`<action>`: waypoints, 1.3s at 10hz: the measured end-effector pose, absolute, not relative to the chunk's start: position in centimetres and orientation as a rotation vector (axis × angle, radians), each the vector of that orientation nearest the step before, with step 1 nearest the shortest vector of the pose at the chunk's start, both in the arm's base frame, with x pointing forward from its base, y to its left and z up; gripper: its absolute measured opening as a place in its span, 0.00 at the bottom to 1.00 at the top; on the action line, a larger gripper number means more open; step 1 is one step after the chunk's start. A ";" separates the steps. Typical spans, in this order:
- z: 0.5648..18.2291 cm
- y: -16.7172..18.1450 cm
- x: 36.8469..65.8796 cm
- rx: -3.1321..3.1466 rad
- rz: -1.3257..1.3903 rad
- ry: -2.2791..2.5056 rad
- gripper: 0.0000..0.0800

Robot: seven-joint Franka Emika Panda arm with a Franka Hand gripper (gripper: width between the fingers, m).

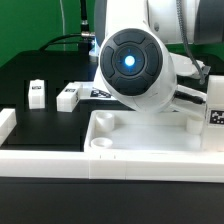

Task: Assemble desk

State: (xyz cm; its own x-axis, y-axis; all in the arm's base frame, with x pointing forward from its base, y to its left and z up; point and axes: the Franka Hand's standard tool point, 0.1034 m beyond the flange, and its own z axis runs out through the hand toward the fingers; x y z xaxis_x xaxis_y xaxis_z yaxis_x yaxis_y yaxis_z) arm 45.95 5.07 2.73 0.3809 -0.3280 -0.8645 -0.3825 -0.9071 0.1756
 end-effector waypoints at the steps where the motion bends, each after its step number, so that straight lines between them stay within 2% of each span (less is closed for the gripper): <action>1: 2.7 5.1 46.0 -2.566 1.587 0.661 0.16; 2: 2.8 5.1 46.0 -2.566 1.587 0.661 0.16; 3: 2.8 5.1 46.0 -2.566 1.587 0.661 0.40; 4: 2.7 5.1 46.0 -2.567 1.585 0.664 0.40; 5: 2.8 5.2 45.8 -2.571 1.582 0.676 0.65; 6: 3.2 5.3 45.7 -2.572 1.580 0.677 0.65; 7: 3.5 5.3 45.9 -2.577 1.569 0.675 0.78; 9: 3.9 5.4 46.3 -2.583 1.556 0.671 0.81; 13: 3.9 5.5 46.4 -2.592 1.541 0.671 0.81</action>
Offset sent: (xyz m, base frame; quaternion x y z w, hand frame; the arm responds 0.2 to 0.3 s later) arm 0.0000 0.0000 0.0000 0.0000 0.0000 0.0000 1.0000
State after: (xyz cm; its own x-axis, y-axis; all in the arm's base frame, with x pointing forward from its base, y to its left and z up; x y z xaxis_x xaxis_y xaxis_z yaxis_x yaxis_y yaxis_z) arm 46.40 5.46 3.88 0.4085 -0.3382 -0.8478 -0.3905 -0.9043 0.1726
